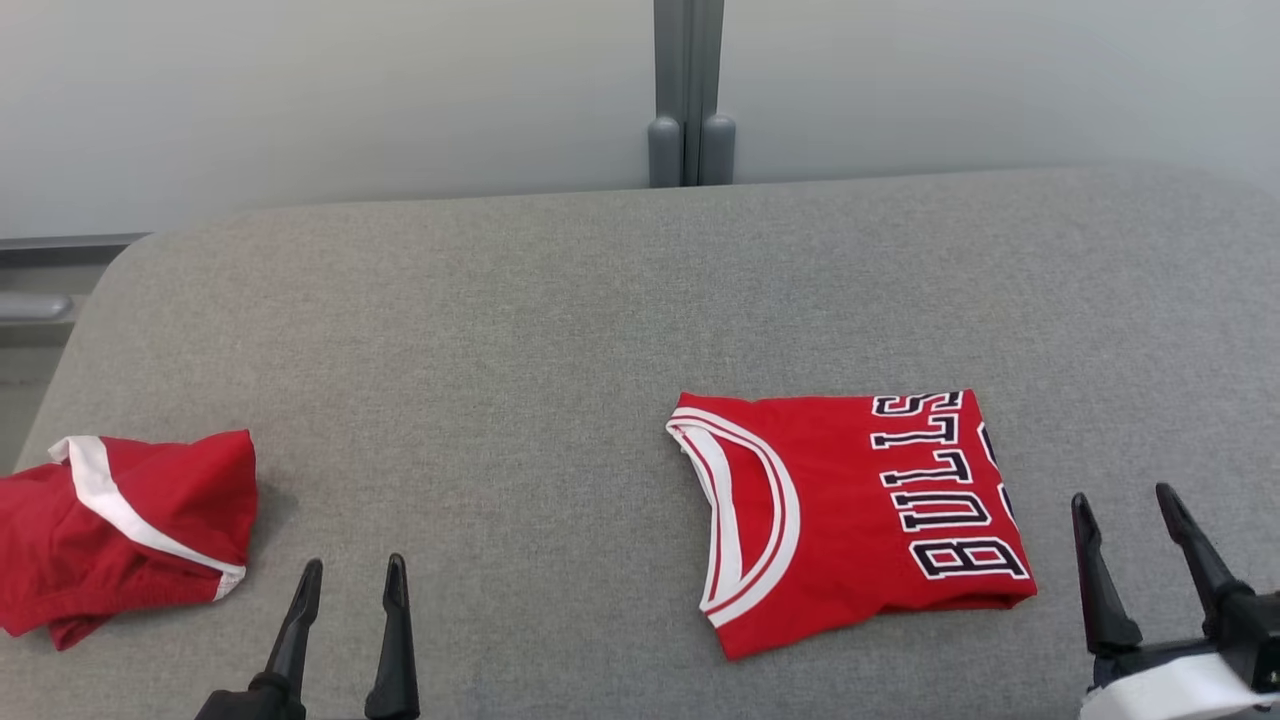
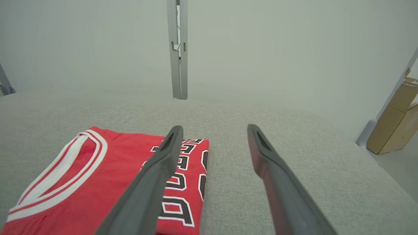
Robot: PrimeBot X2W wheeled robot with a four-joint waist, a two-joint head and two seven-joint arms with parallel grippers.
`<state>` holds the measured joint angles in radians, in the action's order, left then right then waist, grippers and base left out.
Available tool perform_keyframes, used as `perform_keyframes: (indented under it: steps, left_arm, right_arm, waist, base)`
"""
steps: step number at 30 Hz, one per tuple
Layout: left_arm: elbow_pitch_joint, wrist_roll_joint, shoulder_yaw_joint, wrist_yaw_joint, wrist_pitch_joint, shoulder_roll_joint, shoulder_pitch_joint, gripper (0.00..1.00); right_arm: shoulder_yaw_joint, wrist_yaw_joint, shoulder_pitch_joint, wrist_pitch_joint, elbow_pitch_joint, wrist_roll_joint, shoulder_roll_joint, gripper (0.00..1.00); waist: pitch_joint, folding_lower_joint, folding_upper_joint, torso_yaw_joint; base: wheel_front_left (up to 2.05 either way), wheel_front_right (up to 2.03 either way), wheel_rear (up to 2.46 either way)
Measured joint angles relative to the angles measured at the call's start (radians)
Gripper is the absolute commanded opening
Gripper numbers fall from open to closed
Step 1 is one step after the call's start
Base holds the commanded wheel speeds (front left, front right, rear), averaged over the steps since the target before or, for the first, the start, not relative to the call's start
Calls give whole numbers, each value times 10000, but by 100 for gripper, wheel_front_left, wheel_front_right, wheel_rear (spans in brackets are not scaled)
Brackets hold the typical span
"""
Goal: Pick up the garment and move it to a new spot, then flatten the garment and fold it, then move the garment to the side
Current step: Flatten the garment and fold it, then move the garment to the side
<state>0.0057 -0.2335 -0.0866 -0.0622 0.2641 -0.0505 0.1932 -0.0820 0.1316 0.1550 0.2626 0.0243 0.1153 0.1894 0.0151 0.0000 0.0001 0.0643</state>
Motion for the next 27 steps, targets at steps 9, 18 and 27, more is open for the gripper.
perform_keyframes:
  steps: [9, 18, 27]
  left_arm:
    - [230, 203, 182, -274, 0, 0, 232, 100]
    - [337, 309, 236, -435, 0, 0, 257, 100]
    - [543, 301, 153, -472, 0, 0, 426, 100]
  right_arm:
    - [-96, 0, 453, 0, 46, -13, -506, 100]
    - [-311, 0, 381, 2, 221, 257, -698, 100]
    - [130, -2, -1725, -3081, 1712, 2429, -130, 100]
  waist:
    - [-487, 0, 0, 73]
    - [-501, 0, 0, 123]
    - [-291, -1, 0, -1]
  base:
    - [0, 0, 0]
    - [0, 0, 0]
    - [0, 0, 0]
